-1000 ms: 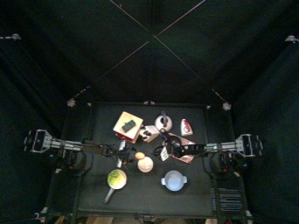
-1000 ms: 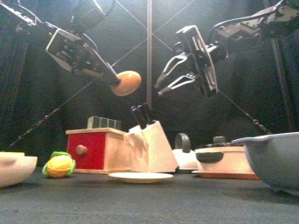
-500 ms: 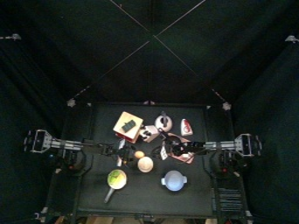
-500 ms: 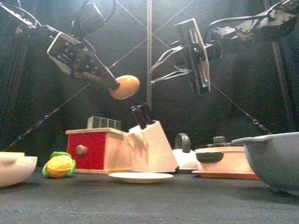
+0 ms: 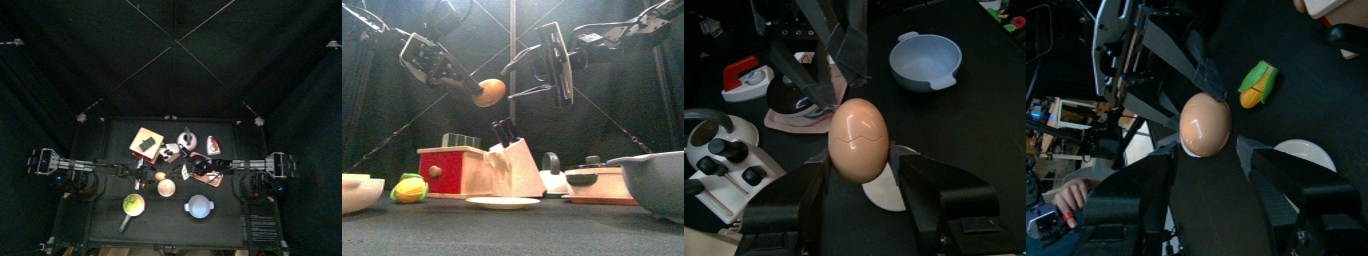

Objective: Remove egg shell

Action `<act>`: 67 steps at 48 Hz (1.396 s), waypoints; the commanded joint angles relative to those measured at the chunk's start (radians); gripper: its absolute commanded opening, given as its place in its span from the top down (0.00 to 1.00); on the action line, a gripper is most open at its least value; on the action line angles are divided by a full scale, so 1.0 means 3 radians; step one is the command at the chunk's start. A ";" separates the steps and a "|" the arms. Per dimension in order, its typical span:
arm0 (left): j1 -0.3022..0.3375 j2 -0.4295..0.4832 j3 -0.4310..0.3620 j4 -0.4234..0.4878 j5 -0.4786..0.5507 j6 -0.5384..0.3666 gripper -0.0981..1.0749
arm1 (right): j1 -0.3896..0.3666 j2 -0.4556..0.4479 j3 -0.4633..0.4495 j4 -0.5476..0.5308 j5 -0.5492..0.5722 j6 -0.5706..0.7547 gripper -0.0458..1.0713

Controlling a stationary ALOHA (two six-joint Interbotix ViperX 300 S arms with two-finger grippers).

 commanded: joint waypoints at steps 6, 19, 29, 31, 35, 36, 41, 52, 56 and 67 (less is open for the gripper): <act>0.0061 0.0020 -0.0082 -0.0092 -0.0240 0.0000 0.34 | 0.0010 0.0056 -0.0189 0.0000 -0.0015 -0.0010 0.18; 0.0112 0.0123 -0.0123 -0.0210 -0.0317 0.0005 0.34 | 0.0005 0.0235 -0.0358 0.0015 -0.0015 -0.0005 0.18; 0.0118 0.0148 -0.0112 -0.0215 -0.0317 0.0010 0.34 | 0.0010 0.0281 -0.0368 0.0026 -0.0015 -0.0005 0.19; 0.0128 0.0143 -0.0102 -0.0215 -0.0312 0.0010 0.34 | 0.0010 0.0281 -0.0368 0.0020 -0.0015 -0.0010 0.19; 0.0148 0.0143 -0.0092 -0.0220 -0.0297 0.0010 0.34 | 0.0015 0.0266 -0.0353 0.0005 -0.0046 -0.0015 0.19; 0.0153 0.0143 -0.0087 -0.0215 -0.0291 0.0010 0.34 | 0.0015 0.0261 -0.0353 0.0005 -0.0056 -0.0015 0.19; 0.0179 0.0143 -0.0077 -0.0220 -0.0291 0.0010 0.34 | 0.0015 0.0240 -0.0337 0.0005 -0.0123 -0.0015 0.19; 0.0184 0.0143 -0.0056 -0.0210 -0.0281 0.0015 0.34 | -0.0005 0.0230 -0.0332 0.0000 -0.0194 -0.0020 0.19; 0.0189 0.0143 -0.0051 -0.0210 -0.0276 0.0015 0.34 | -0.0010 0.0215 -0.0317 0.0000 -0.0240 -0.0020 0.19; 0.0215 0.0143 -0.0041 -0.0210 -0.0276 0.0015 0.34 | -0.0010 0.0153 -0.0245 0.0015 -0.0286 -0.0015 0.19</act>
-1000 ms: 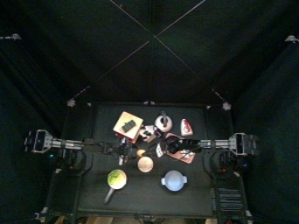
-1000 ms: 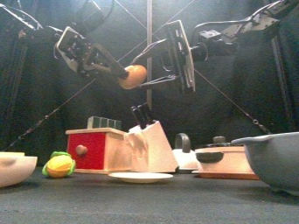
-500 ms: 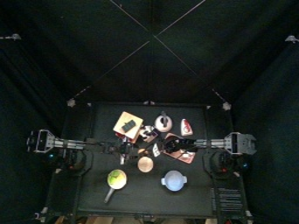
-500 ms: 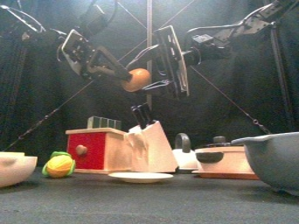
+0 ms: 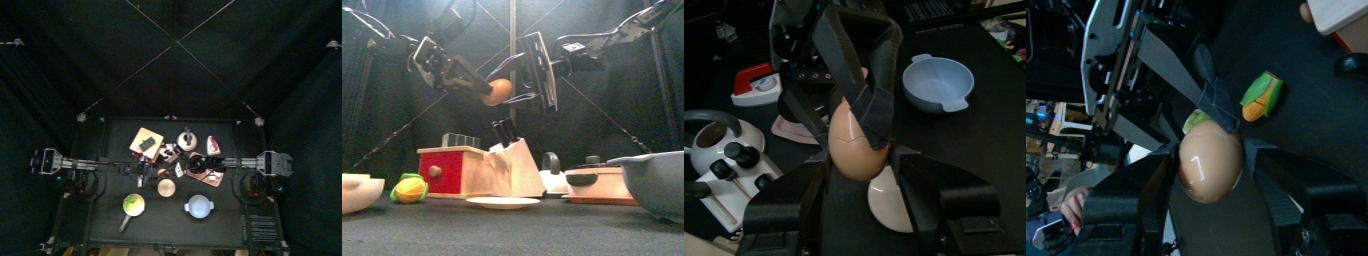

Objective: Remove egg shell

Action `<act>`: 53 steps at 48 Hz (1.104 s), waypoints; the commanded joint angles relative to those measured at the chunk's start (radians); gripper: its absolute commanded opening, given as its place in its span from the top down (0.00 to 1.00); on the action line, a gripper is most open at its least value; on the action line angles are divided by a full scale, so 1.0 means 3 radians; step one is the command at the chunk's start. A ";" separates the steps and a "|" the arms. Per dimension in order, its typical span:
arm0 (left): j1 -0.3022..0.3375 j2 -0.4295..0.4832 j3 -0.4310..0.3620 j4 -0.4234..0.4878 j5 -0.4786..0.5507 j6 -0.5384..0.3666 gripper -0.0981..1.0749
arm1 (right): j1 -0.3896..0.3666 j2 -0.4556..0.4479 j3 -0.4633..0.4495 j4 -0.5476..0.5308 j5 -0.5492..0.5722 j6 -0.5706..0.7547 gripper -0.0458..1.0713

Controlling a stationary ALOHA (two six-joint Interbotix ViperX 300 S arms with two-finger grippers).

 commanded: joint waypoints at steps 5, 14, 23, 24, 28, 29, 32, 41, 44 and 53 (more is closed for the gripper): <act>0.0046 -0.0010 -0.0026 0.0000 -0.0005 0.0000 0.34 | 0.0010 -0.0169 0.0005 0.0020 -0.0041 0.0000 0.19; 0.0046 -0.0010 -0.0020 0.0000 -0.0005 0.0000 0.34 | 0.0005 -0.0179 0.0031 0.0026 -0.0041 0.0000 0.20; 0.0046 -0.0010 -0.0026 0.0000 -0.0005 0.0000 0.34 | 0.0005 -0.0179 0.0031 0.0026 -0.0046 0.0000 0.29; 0.0051 -0.0010 -0.0026 0.0000 -0.0005 0.0000 0.34 | 0.0005 -0.0184 0.0031 0.0026 -0.0041 0.0000 0.30; 0.0051 -0.0010 -0.0020 0.0005 -0.0005 0.0000 0.34 | 0.0005 -0.0184 0.0031 0.0026 -0.0046 0.0005 0.35; 0.0046 -0.0010 -0.0020 0.0000 -0.0005 0.0000 0.34 | 0.0010 -0.0179 0.0031 0.0026 -0.0051 0.0005 0.36; 0.0051 -0.0010 -0.0015 0.0005 -0.0005 0.0000 0.34 | 0.0005 -0.0189 0.0036 0.0026 -0.0072 0.0010 0.38; 0.0072 -0.0010 0.0000 0.0005 -0.0005 0.0005 0.34 | 0.0005 -0.0240 0.0056 0.0026 -0.0097 0.0026 0.41; 0.0072 -0.0010 0.0005 0.0010 -0.0005 0.0010 0.34 | 0.0005 -0.0256 0.0077 0.0026 -0.0097 0.0026 0.41; 0.0077 -0.0010 0.0010 0.0010 -0.0005 0.0015 0.34 | 0.0005 -0.0302 0.0123 0.0026 -0.0097 0.0026 0.41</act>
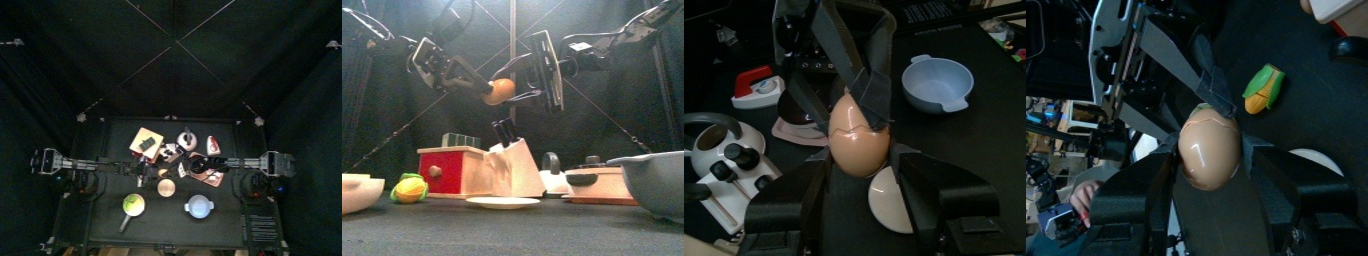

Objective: Remove egg shell

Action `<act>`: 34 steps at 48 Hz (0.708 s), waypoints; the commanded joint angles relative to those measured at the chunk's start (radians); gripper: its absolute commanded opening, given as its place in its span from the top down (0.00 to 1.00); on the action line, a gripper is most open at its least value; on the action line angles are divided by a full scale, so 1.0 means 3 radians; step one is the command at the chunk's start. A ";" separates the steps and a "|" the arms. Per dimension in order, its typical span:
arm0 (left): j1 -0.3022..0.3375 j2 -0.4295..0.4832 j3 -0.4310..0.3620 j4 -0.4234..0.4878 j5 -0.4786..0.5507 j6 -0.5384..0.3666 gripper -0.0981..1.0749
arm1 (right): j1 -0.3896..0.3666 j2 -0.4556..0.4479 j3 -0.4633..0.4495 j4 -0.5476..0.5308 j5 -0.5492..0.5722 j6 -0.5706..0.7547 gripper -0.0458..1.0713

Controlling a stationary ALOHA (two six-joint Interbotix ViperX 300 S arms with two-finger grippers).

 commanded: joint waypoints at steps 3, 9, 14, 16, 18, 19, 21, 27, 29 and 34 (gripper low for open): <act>0.0056 -0.0015 -0.0041 0.0005 -0.0020 -0.0005 0.34 | 0.0015 -0.0159 -0.0020 0.0010 -0.0046 -0.0005 0.41; 0.0061 -0.0036 -0.0020 0.0015 -0.0020 -0.0005 0.34 | 0.0015 -0.0164 0.0005 0.0015 -0.0046 -0.0005 0.41; 0.0056 -0.0046 -0.0020 0.0020 -0.0020 -0.0005 0.34 | 0.0015 -0.0164 0.0010 0.0015 -0.0046 0.0000 0.41; 0.0051 -0.0046 -0.0020 0.0026 -0.0026 -0.0005 0.34 | 0.0015 -0.0169 0.0005 0.0026 -0.0046 -0.0005 0.41; 0.0041 -0.0046 -0.0020 0.0031 -0.0031 -0.0005 0.33 | 0.0015 -0.0164 -0.0005 0.0031 -0.0046 -0.0010 0.41; 0.0036 -0.0046 -0.0015 0.0036 -0.0036 -0.0005 0.33 | 0.0010 -0.0164 -0.0005 0.0031 -0.0046 -0.0015 0.41; 0.0031 -0.0046 -0.0026 0.0046 -0.0041 -0.0005 0.32 | 0.0010 -0.0164 -0.0010 0.0036 -0.0046 -0.0020 0.41; -0.0015 -0.0041 -0.0026 0.0128 -0.0051 -0.0005 0.24 | 0.0010 -0.0164 -0.0005 0.0041 -0.0046 -0.0020 0.41; -0.0036 -0.0041 -0.0026 0.0159 -0.0051 -0.0005 0.20 | 0.0010 -0.0164 0.0000 0.0041 -0.0046 -0.0015 0.41; -0.0061 -0.0041 -0.0051 0.0174 -0.0072 -0.0015 0.10 | 0.0010 -0.0164 0.0005 0.0051 -0.0046 -0.0020 0.41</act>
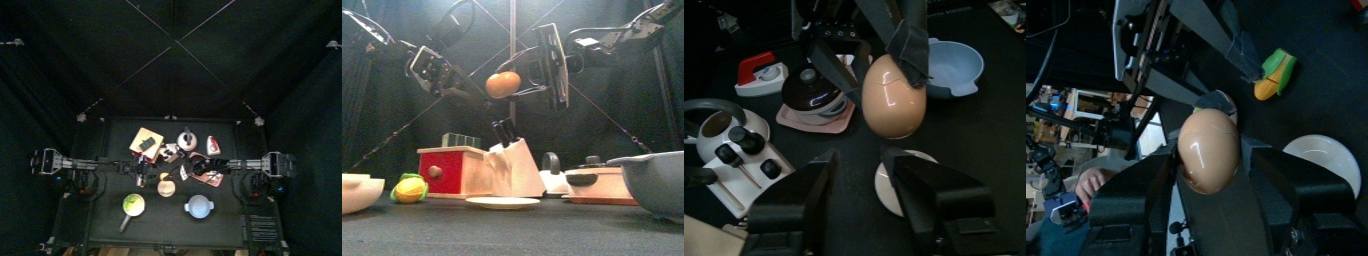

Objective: Remove egg shell

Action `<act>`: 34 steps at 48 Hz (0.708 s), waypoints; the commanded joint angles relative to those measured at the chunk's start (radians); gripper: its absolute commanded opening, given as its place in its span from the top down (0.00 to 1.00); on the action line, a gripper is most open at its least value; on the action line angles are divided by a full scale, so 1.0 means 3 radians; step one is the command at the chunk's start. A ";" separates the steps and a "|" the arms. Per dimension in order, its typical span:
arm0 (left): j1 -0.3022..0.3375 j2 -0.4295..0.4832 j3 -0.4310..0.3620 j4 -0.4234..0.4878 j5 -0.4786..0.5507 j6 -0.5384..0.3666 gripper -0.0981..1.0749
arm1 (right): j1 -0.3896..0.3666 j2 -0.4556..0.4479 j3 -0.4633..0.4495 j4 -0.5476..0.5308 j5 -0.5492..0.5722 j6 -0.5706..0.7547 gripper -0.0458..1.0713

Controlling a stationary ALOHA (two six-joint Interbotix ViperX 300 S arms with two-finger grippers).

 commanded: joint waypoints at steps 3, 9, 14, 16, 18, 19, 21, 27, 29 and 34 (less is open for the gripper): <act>-0.0020 -0.0026 -0.0087 0.0005 -0.0087 -0.0005 0.07 | -0.0005 -0.0123 -0.0041 0.0020 -0.0020 -0.0010 0.41; -0.0036 -0.0005 -0.0097 0.0005 -0.0210 0.0000 0.06 | -0.0005 -0.0107 -0.0046 0.0020 -0.0020 -0.0010 0.41; -0.0036 0.0000 -0.0097 0.0005 -0.0291 0.0000 0.07 | -0.0005 -0.0097 -0.0046 0.0020 -0.0020 -0.0015 0.41; -0.0041 0.0000 -0.0102 0.0000 -0.0297 0.0000 0.07 | -0.0005 -0.0092 -0.0041 0.0020 -0.0020 -0.0015 0.41; -0.0046 0.0000 -0.0097 0.0005 -0.0302 0.0000 0.07 | -0.0005 -0.0092 -0.0041 0.0020 -0.0020 -0.0015 0.41; -0.0051 0.0000 -0.0097 0.0010 -0.0302 0.0000 0.07 | -0.0005 -0.0092 -0.0041 0.0020 -0.0020 -0.0015 0.41; -0.0077 0.0000 -0.0102 0.0010 -0.0312 0.0000 0.07 | -0.0010 -0.0092 -0.0041 0.0020 -0.0020 -0.0015 0.41; -0.0133 0.0000 -0.0123 0.0015 -0.0312 0.0005 0.07 | -0.0020 -0.0087 -0.0046 0.0020 -0.0020 -0.0015 0.41; -0.0143 0.0000 -0.0133 0.0015 -0.0312 0.0005 0.07 | -0.0031 -0.0082 -0.0051 0.0020 -0.0020 -0.0015 0.41; -0.0153 0.0026 -0.0153 0.0005 -0.0312 0.0005 0.07 | -0.0026 -0.0072 -0.0061 0.0020 -0.0020 -0.0010 0.41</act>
